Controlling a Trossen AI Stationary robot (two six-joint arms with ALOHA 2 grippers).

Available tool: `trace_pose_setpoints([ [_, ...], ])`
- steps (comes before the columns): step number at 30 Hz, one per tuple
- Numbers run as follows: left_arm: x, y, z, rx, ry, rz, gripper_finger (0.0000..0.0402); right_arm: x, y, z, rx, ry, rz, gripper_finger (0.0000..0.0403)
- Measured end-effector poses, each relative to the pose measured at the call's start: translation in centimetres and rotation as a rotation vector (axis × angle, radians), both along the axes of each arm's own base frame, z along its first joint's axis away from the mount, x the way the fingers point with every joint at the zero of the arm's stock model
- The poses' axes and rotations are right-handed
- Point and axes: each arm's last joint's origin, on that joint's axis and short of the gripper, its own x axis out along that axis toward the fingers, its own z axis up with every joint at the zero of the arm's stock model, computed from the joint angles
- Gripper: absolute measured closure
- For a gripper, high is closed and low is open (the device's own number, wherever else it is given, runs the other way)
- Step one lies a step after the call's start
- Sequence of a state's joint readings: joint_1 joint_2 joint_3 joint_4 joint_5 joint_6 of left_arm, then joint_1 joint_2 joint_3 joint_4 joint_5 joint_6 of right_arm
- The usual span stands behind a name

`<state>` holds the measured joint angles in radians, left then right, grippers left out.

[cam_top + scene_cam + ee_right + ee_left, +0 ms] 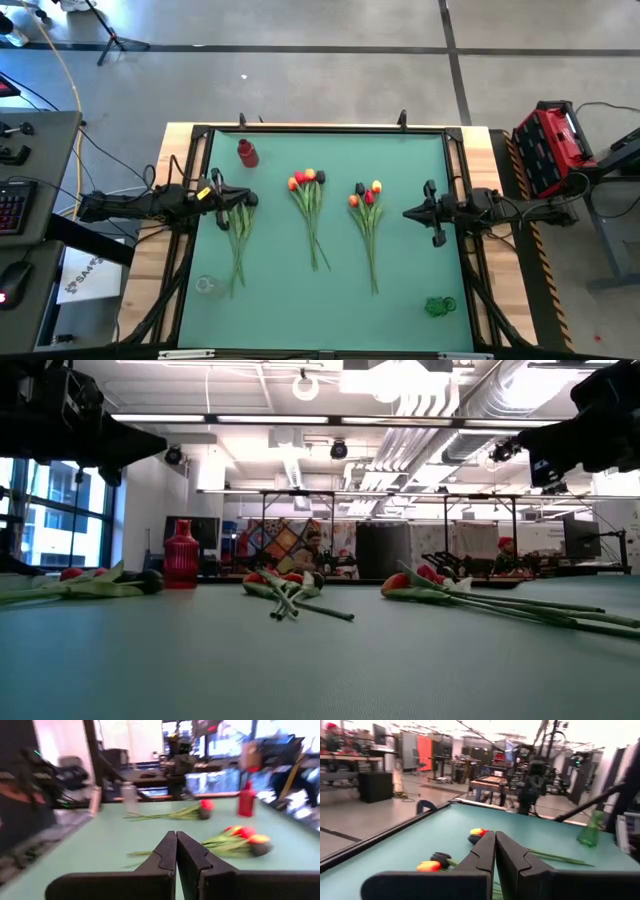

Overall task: Sort flowers into vase by color
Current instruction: Put the yellow flower into the green vase

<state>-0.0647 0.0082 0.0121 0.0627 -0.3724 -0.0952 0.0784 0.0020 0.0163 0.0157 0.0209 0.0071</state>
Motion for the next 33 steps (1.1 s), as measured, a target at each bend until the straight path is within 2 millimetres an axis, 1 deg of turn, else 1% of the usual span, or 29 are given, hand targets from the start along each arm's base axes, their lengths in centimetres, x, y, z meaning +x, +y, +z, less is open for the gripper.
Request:
trace_pose_setpoints([
  [2, 0.0, 0.0, 0.2, -0.014, -0.021, 0.015, 0.0401, 0.0, 0.0, 0.3, 0.019, -0.032, -0.004, 0.0402],
  [4, 0.0, 0.0, 0.2, -0.059, -0.041, 0.011, 0.0401, -0.1, 0.0, 1.0, 0.125, -0.095, 0.003, 0.0402],
  [5, 0.0, 0.0, 0.2, -0.085, -0.049, 0.009, 0.0401, -0.1, -0.1, 1.4, 0.141, -0.135, -0.015, 0.0402],
  [6, 0.0, 0.0, 0.2, -0.112, -0.057, 0.007, 0.0401, -0.2, -0.2, 1.8, 0.159, -0.183, -0.050, 0.0402],
  [9, 0.0, 0.1, 0.2, -0.161, -0.076, 0.008, 0.0401, -0.7, -0.7, 3.2, 0.330, -0.348, -0.162, 0.0402],
  [12, -0.2, 0.3, 0.7, -0.170, -0.134, 0.099, 0.0402, -1.2, -1.4, 4.0, 0.533, -0.480, -0.319, 0.0402],
  [14, -0.3, 0.5, 1.0, -0.181, -0.176, 0.160, 0.0401, -1.1, -1.6, 3.8, 0.671, -0.495, -0.353, 0.0402],
  [17, -0.5, 0.6, 1.6, -0.177, -0.235, 0.191, 0.0401, -0.5, -1.6, 3.1, 0.850, -0.449, -0.323, 0.0402],
  [21, -0.6, 0.5, 2.2, -0.200, -0.293, 0.163, 0.0399, 0.3, -1.7, 3.0, 0.987, -0.423, -0.266, 0.0402],
  [23, -0.6, 0.5, 2.6, -0.222, -0.305, 0.160, 0.0393, 0.8, -1.8, 3.6, 1.002, -0.423, -0.254, 0.0402],
  [25, -0.7, 0.6, 3.2, -0.226, -0.305, 0.171, 0.0385, 1.3, -1.9, 5.1, 0.983, -0.418, -0.245, 0.0402],
  [30, -0.2, 0.7, 5.2, -0.206, -0.266, 0.249, 0.0363, 2.6, -2.4, 10.3, 0.852, -0.452, -0.242, 0.0402],
  [32, 0.2, 0.8, 6.3, -0.200, -0.248, 0.282, 0.0357, 2.7, -2.8, 12.3, 0.717, -0.475, -0.334, 0.0402],
  [33, 0.5, 0.8, 6.8, -0.199, -0.240, 0.297, 0.0355, 2.7, -3.0, 13.1, 0.676, -0.487, -0.383, 0.0402],
])
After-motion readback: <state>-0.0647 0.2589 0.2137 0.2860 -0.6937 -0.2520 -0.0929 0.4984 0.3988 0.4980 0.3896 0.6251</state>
